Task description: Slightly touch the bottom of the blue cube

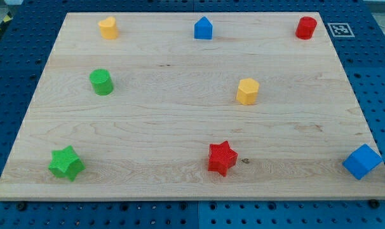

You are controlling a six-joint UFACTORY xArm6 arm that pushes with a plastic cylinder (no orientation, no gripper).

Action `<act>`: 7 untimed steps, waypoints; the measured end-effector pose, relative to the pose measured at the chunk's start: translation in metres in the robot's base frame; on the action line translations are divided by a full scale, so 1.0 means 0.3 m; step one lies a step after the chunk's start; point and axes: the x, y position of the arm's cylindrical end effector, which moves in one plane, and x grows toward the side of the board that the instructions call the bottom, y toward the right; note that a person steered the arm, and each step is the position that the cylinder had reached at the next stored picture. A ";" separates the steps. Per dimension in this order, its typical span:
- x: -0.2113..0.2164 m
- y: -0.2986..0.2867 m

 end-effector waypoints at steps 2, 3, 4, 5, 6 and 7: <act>0.010 -0.031; 0.011 -0.084; 0.011 -0.088; 0.011 -0.094; 0.011 -0.110; 0.009 -0.113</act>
